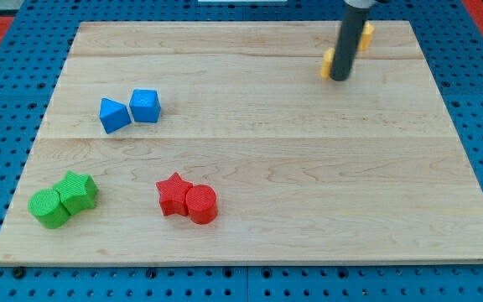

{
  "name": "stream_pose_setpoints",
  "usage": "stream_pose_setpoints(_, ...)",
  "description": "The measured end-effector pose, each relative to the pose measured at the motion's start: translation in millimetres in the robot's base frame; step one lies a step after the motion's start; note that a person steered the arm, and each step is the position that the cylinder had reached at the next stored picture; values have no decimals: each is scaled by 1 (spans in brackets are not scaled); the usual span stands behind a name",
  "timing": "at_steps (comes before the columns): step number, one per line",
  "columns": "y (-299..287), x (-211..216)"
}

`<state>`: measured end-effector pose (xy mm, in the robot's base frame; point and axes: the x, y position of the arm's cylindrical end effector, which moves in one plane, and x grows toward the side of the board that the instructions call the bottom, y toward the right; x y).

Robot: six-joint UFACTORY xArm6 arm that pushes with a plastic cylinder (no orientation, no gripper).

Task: Slide the yellow hexagon into the yellow heart

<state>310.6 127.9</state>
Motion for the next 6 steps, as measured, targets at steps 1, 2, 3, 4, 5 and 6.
stream_pose_setpoints(1, 18, -27)
stream_pose_setpoints(2, 78, -28)
stream_pose_setpoints(3, 90, -61)
stream_pose_setpoints(4, 153, -94)
stream_pose_setpoints(5, 133, -109)
stream_pose_setpoints(6, 36, -88)
